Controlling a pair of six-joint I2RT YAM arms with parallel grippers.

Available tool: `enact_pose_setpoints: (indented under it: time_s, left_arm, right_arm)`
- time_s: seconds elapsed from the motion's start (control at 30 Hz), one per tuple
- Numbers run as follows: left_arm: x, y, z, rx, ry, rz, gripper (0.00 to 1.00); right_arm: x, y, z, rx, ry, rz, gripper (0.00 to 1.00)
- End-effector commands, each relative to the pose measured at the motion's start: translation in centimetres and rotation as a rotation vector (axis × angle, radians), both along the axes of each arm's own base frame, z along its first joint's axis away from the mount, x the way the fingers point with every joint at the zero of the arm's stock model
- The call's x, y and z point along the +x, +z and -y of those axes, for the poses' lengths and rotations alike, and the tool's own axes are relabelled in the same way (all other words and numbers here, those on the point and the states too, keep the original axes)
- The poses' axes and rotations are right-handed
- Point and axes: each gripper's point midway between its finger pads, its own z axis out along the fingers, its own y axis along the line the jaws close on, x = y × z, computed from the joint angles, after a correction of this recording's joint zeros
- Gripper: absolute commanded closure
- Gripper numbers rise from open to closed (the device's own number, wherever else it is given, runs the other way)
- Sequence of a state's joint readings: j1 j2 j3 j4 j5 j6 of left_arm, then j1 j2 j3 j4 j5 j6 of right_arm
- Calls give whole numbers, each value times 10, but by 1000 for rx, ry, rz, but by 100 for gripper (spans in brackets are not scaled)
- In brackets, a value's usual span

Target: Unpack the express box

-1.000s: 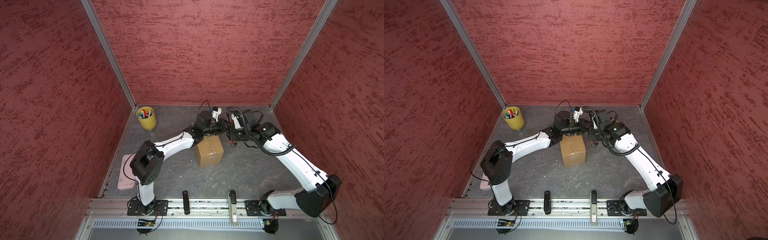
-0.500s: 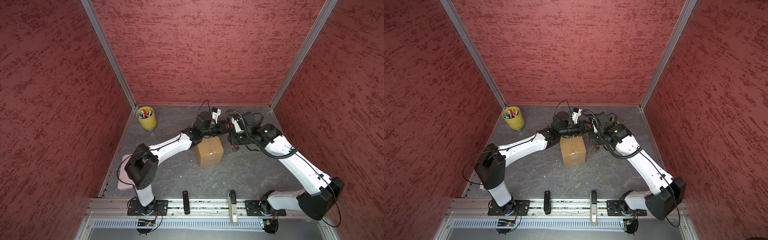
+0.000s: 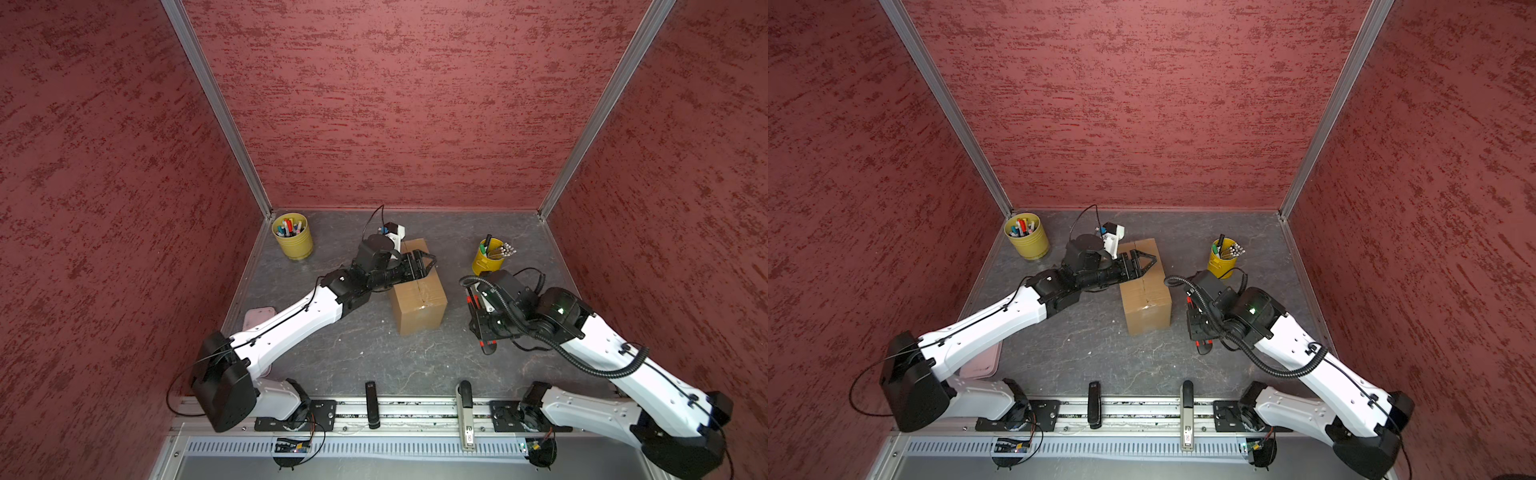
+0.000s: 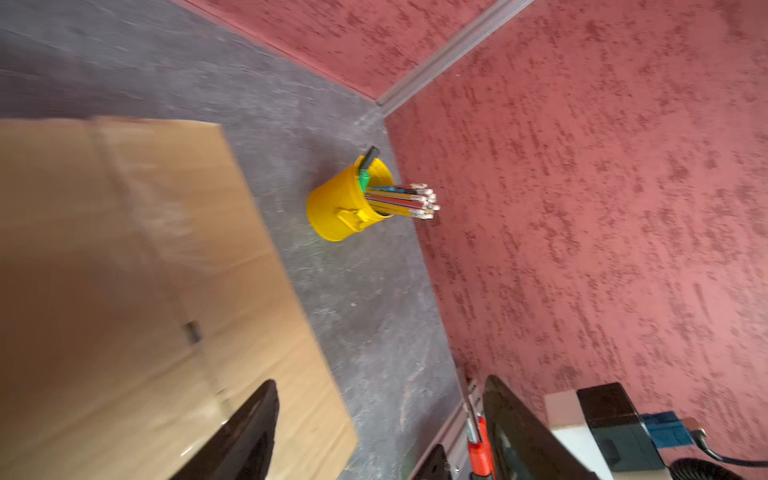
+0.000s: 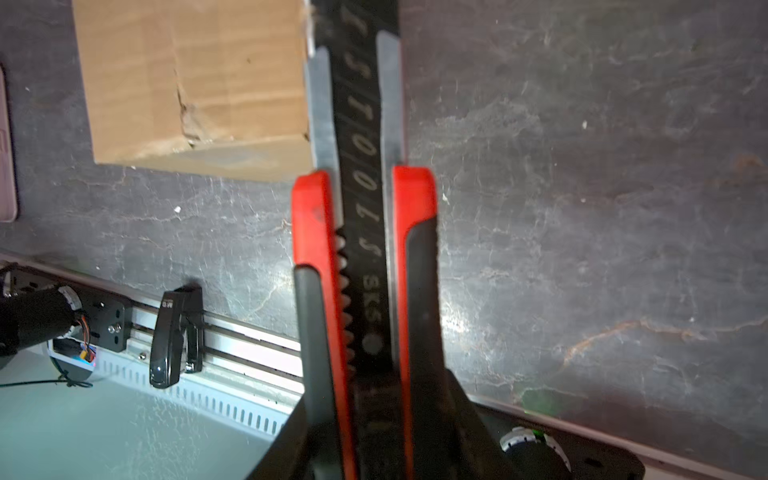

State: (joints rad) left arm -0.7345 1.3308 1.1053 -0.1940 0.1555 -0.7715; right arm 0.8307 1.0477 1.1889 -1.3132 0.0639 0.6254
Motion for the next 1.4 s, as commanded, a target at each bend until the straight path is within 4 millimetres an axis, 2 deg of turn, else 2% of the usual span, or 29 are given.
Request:
enact_pose_setpoints:
  time_s: [0.0,0.13,0.27,0.37,0.53,0.8,1.07,1.37]
  left_arm:
    - [-3,-21,-47,176,115,1,21]
    - [-12,-34,-75,254,171,-15,18]
    - [-20,-54,-81,275,175,-44,13]
    - [-23,-64,-79,265,176,-42,0]
    - [-22,-68,-73,256,171,-15,0]
    - [-19,-67,-69,259,166,15,0]
    - [-20,-78,-58,255,143,7,0]
    - [-23,-81,-52,239,127,6,0]
  right_arm:
    - [-13,-5,9,-27,-49,-18,95]
    - [-24,-13,7,-48,-23,-40,95]
    - [-29,-19,0,-54,-4,-52,95]
    - [-34,-21,-4,-51,0,-65,96]
    - [-43,-29,-16,-42,26,-89,96]
    - [-45,-43,-36,-38,65,-112,96]
    - [-41,-45,-47,-40,81,-112,96]
    - [-39,-49,-52,-34,71,-116,96]
